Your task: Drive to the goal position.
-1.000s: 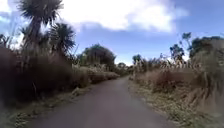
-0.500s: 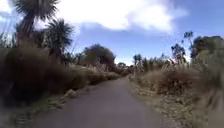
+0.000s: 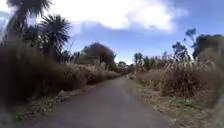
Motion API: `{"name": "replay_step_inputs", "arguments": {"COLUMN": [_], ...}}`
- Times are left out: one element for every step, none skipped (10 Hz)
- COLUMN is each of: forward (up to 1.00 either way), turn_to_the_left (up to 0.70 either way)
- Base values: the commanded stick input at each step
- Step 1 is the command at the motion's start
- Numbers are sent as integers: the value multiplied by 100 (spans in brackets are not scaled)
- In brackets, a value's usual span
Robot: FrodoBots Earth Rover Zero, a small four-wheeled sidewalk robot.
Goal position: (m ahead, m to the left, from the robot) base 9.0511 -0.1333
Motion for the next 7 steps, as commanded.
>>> {"name": "replay_step_inputs", "arguments": {"forward": [85, 85, 85, 85, 85, 85, 85], "turn_to_the_left": [0, 0, 0, 0, 0, 0, 0]}}
